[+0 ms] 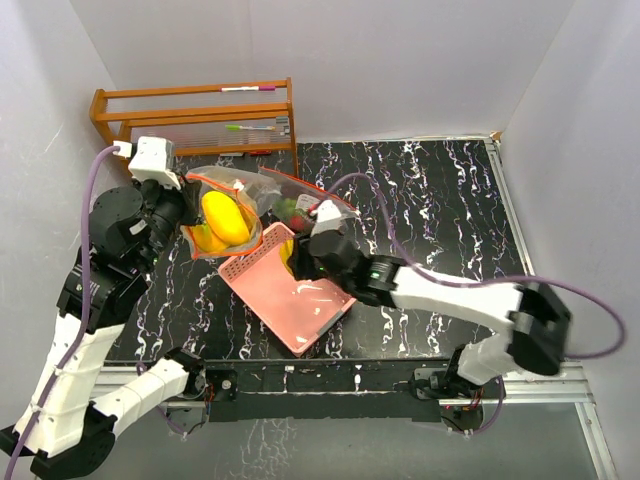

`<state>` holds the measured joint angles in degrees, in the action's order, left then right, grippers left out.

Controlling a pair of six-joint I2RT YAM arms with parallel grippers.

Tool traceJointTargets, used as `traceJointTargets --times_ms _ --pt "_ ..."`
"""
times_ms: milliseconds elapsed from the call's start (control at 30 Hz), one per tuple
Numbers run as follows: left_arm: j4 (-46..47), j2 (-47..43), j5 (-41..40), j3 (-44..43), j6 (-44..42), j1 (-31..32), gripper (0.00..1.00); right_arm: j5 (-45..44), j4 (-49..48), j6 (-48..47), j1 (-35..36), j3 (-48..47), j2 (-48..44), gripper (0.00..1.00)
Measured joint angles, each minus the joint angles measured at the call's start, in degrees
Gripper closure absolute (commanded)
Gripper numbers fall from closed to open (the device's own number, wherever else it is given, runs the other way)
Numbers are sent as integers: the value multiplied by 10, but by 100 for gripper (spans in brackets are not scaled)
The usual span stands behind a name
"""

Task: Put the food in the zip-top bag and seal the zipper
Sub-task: Place the fake fruit in the zipper food storage bag.

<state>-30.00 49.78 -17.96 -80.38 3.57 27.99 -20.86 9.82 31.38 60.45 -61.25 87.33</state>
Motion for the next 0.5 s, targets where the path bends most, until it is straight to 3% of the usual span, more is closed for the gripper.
traceJointTargets --times_ms 300,500 --pt "25 -1 162 60 117 0 100 -18 37 -7 16 91 -356 84" --pt "92 8 265 191 202 0 100 13 79 -44 16 63 -454 85"
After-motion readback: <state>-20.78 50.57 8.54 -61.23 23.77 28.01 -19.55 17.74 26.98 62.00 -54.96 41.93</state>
